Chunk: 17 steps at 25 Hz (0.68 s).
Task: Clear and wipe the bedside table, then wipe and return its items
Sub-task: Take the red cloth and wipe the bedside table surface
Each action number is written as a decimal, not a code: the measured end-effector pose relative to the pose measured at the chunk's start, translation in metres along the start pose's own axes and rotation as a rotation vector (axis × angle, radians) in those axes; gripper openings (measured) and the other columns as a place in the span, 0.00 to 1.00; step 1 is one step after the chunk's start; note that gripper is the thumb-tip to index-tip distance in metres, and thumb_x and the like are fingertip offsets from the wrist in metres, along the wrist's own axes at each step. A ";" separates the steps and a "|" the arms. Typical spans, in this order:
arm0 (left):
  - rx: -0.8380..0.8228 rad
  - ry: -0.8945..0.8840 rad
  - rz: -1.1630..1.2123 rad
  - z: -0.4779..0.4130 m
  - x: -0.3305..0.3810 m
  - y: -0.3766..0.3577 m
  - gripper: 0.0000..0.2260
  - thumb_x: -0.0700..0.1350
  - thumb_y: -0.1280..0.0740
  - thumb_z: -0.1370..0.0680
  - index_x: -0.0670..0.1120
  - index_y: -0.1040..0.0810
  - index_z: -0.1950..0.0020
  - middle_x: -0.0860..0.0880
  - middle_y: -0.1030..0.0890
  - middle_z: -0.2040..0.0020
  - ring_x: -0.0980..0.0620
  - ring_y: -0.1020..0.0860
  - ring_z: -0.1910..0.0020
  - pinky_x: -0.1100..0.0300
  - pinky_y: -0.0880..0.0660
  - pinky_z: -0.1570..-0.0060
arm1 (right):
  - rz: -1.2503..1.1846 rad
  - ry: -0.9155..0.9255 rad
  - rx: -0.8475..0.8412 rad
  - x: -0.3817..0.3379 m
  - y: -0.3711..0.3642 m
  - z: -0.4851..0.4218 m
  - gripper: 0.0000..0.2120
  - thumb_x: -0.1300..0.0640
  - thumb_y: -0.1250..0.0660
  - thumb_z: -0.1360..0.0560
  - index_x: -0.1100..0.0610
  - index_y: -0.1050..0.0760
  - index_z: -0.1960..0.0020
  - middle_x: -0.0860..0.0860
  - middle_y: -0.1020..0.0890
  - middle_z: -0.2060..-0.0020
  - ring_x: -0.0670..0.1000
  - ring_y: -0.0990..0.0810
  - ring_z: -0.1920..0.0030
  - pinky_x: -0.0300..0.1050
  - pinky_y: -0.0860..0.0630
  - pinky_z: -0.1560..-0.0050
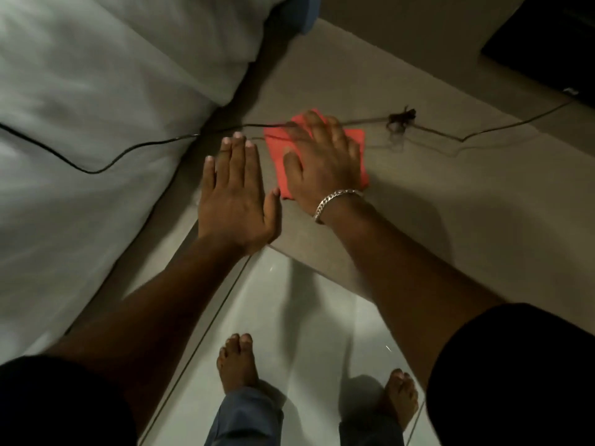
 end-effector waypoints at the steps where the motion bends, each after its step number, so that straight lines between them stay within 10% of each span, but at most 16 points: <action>1: -0.005 -0.012 -0.008 0.002 -0.003 0.000 0.34 0.60 0.56 0.21 0.40 0.53 0.21 0.39 0.52 0.19 0.43 0.55 0.20 0.44 0.56 0.22 | -0.012 0.010 -0.014 -0.004 -0.001 0.005 0.24 0.47 0.45 0.25 0.45 0.34 0.29 0.50 0.34 0.25 0.56 0.39 0.25 0.55 0.40 0.30; 6: -0.010 -0.024 -0.007 0.006 0.007 -0.003 0.34 0.59 0.58 0.21 0.38 0.51 0.21 0.37 0.49 0.20 0.41 0.53 0.20 0.44 0.56 0.22 | -0.006 -0.010 0.085 0.038 0.014 0.087 0.22 0.45 0.41 0.24 0.49 0.28 0.32 0.54 0.27 0.30 0.58 0.31 0.30 0.55 0.35 0.33; 13: -0.089 -0.183 -0.001 0.009 0.065 -0.013 0.35 0.61 0.59 0.21 0.39 0.54 0.21 0.37 0.52 0.19 0.41 0.55 0.20 0.44 0.56 0.22 | -0.004 -0.694 0.210 0.115 0.033 0.185 0.23 0.44 0.42 0.22 0.52 0.30 0.30 0.58 0.31 0.27 0.62 0.34 0.27 0.62 0.38 0.31; 17: -0.187 -0.261 -0.007 0.004 0.080 -0.009 0.34 0.60 0.55 0.20 0.42 0.57 0.20 0.40 0.56 0.19 0.43 0.58 0.20 0.46 0.60 0.22 | -0.169 -0.629 0.159 0.086 0.031 0.154 0.24 0.44 0.40 0.23 0.51 0.31 0.29 0.57 0.34 0.25 0.61 0.39 0.25 0.59 0.43 0.28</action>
Point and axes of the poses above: each hand's wrist, its own z-axis away from the middle knuckle, its own y-axis out of the back of the hand, x = y × z, the point moved 8 cm from there along -z, towards the middle knuckle
